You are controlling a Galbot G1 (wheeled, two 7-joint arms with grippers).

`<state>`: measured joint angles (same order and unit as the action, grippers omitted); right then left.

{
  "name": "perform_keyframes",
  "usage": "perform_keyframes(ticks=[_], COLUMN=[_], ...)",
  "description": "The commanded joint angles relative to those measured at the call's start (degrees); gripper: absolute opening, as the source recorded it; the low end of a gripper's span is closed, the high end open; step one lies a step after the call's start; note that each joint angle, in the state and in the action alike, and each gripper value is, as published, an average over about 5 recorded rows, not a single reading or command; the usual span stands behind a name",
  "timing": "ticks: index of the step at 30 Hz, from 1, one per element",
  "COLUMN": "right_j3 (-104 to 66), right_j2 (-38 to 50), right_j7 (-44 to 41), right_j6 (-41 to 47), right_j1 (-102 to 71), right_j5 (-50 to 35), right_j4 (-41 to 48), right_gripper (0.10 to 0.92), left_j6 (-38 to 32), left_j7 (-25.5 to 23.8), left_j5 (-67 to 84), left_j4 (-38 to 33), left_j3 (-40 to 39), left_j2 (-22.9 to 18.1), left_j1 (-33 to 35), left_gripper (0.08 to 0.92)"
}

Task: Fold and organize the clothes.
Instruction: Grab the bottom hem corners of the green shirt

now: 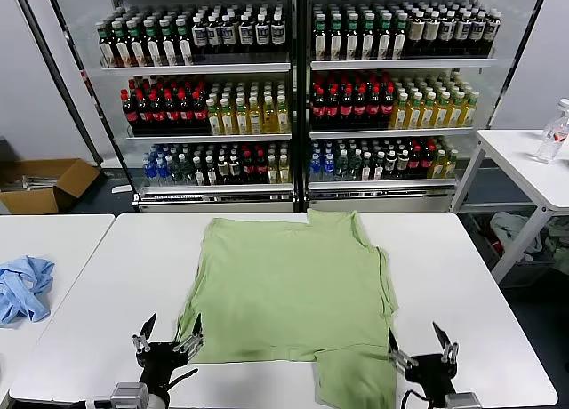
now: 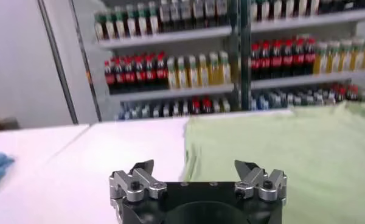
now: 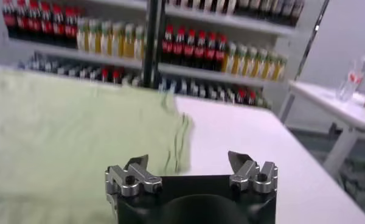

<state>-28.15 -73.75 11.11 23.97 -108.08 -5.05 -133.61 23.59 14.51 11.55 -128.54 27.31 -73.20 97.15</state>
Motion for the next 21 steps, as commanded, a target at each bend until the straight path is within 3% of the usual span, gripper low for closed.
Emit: perform_keyframes(ticks=[1, 12, 17, 21], right_j3=[2.3, 7.7, 8.7, 8.6], right_j2=[-0.4, -1.8, -2.1, -2.0], right_j7=[0.3, -1.3, -1.3, -1.0], right_j6=[1.7, 1.3, 0.7, 0.7], right_j1=[-3.7, -1.7, -0.5, 0.0], right_j5=[1.3, 0.4, -2.5, -4.4], right_j4=[0.4, 5.7, 8.1, 9.5], right_gripper=[0.823, 0.811, 0.689, 0.577], left_j6=[9.4, 9.5, 9.5, 9.4], left_j7=[0.4, 1.0, 1.3, 1.4], left_j5=[4.8, 4.8, 5.3, 5.9], left_j4=[3.1, 5.7, 6.0, 5.9], left_j3=[0.4, -0.7, -1.0, -1.0], left_j2=[3.1, 3.1, 3.0, 2.9], left_j1=[-1.8, -3.1, -3.2, -3.1], left_gripper=[0.823, 0.823, 0.822, 0.759])
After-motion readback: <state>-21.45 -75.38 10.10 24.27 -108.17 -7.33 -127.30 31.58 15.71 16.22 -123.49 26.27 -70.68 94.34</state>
